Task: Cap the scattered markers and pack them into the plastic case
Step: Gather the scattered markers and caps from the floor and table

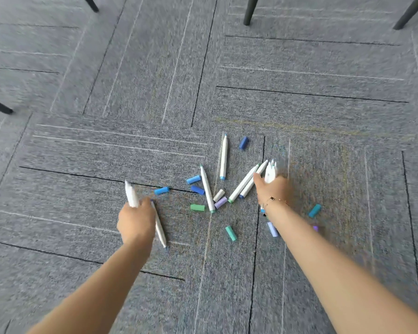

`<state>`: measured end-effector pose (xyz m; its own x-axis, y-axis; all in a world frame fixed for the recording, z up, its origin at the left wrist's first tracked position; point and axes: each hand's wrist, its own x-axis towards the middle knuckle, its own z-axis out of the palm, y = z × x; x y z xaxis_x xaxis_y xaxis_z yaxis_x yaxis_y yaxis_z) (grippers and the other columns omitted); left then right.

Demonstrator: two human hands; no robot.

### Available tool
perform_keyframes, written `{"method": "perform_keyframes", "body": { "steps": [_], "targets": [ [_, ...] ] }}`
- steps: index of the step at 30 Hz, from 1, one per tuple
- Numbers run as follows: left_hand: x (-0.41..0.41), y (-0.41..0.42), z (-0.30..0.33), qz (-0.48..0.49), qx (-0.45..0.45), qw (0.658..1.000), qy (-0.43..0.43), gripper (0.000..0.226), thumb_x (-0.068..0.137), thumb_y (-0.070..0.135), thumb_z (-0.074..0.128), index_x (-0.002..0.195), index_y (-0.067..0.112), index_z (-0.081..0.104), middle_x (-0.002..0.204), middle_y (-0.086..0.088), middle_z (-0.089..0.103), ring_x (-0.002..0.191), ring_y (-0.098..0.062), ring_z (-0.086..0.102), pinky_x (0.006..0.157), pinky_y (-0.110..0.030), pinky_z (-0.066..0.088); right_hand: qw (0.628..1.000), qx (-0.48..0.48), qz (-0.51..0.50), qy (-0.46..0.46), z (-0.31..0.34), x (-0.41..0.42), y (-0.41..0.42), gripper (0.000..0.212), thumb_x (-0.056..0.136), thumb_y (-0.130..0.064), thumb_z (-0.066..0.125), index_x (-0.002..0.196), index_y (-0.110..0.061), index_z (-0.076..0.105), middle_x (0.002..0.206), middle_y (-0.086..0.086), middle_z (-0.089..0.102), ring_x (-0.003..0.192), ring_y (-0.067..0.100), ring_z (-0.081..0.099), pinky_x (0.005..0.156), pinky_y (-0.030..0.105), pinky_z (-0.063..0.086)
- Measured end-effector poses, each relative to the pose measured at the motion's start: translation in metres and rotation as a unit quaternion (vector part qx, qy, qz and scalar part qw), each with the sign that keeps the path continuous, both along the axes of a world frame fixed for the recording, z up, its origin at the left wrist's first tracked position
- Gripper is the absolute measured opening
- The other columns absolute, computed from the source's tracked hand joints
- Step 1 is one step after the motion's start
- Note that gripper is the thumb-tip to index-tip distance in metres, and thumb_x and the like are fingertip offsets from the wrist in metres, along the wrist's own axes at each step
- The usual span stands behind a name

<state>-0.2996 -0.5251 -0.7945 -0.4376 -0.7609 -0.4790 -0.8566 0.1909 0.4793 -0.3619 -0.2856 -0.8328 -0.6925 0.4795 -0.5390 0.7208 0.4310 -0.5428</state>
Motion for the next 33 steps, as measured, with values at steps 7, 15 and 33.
{"method": "perform_keyframes", "body": {
  "steps": [7, 15, 33],
  "targets": [
    [0.016, -0.017, -0.015, -0.088, -0.008, 0.996, -0.008, 0.016, 0.095, 0.021, 0.054, 0.097, 0.006, 0.054, 0.080, -0.012, 0.064, 0.053, -0.013, 0.052, 0.043, -0.023, 0.040, 0.993, 0.070, 0.095, -0.033, 0.006, -0.002, -0.003, 0.021, 0.086, -0.024, 0.063, 0.081, -0.003, 0.060, 0.060, 0.002, 0.049, 0.045, 0.009, 0.038, 0.035, 0.019, 0.021],
    [0.003, -0.057, -0.015, -0.760, -0.109, 0.640, -0.025, 0.021, 0.087, 0.005, 0.058, 0.103, 0.017, 0.063, 0.114, 0.004, 0.053, 0.052, -0.003, 0.050, 0.041, -0.007, 0.043, 0.992, 0.054, 0.106, -0.044, 0.004, 0.014, 0.013, 0.036, 0.081, -0.028, 0.062, 0.054, -0.015, 0.041, 0.047, -0.003, 0.035, 0.041, 0.012, 0.028, 0.041, 0.015, 0.020],
    [-0.067, 0.054, -0.010, -0.415, -0.023, 0.908, 0.053, 0.021, 0.096, 0.022, 0.052, 0.106, 0.003, 0.053, 0.069, -0.002, 0.055, 0.050, -0.012, 0.051, 0.042, -0.021, 0.050, 0.994, 0.024, 0.104, -0.017, 0.008, 0.007, -0.023, 0.029, 0.086, -0.033, 0.066, 0.074, -0.010, 0.054, 0.063, -0.003, 0.051, 0.047, 0.006, 0.042, 0.037, 0.018, 0.025]
  ]
}}
